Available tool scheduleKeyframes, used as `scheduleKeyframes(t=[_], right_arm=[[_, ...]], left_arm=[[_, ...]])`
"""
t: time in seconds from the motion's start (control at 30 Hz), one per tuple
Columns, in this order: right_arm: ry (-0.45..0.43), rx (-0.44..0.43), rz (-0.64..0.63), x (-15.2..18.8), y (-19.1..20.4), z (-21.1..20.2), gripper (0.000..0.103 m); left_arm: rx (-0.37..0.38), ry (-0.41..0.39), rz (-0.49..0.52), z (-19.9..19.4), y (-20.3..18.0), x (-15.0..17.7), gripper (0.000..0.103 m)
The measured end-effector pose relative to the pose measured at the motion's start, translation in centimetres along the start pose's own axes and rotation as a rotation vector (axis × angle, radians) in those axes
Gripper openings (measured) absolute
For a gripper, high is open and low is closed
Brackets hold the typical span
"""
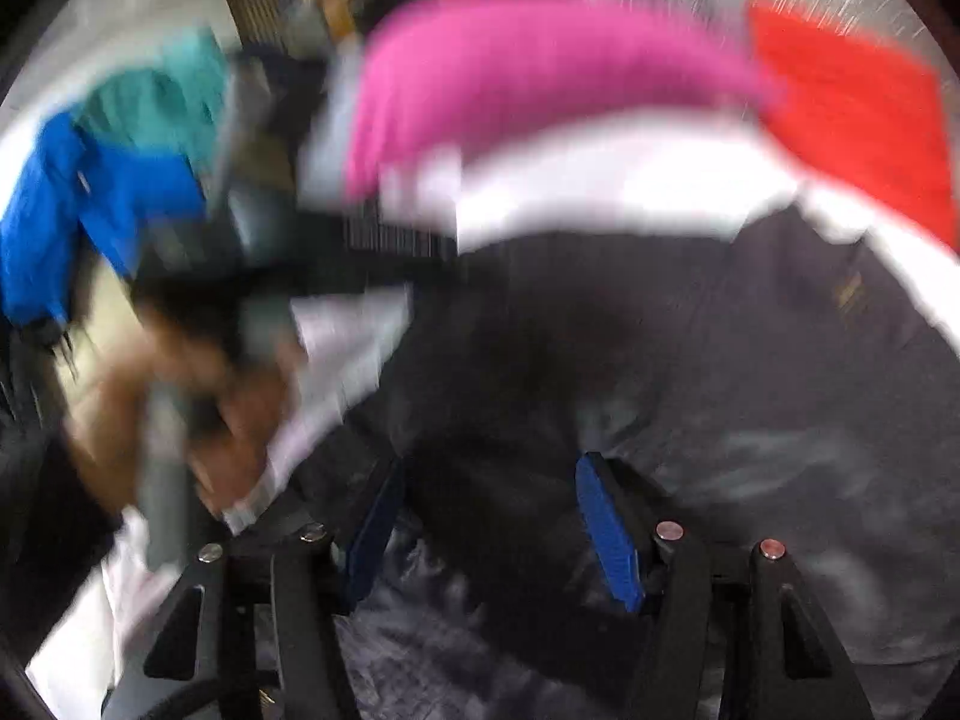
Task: Fold large clothes
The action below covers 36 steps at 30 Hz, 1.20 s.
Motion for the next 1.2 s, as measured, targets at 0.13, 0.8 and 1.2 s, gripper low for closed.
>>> scheduleKeyframes(t=[0.13, 0.8, 1.2], right_arm=[[-0.003, 0.023, -0.005, 0.5, -0.2, 0.1, 0.063], [-0.098, -0.098, 0.145, 2.0, -4.3, -6.2, 0.078], [-0.194, -0.043, 0.39, 18.4, -7.0, -22.5, 0.082]], left_arm=[[-0.066, -0.001, 0.079, 0.8, -0.8, -0.8, 0.014], [-0.344, -0.234, 0.222, -7.7, -4.1, 2.6, 0.063], [-0.376, -0.32, 0.335, -17.8, -10.0, 11.1, 0.069]])
Point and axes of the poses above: each gripper's, at about its wrist camera, not at the fingertips, and z roughly the way its jaws point, y to its left, x to its underside, the point moved 4 cm from there along z, roughly the way its jaws point
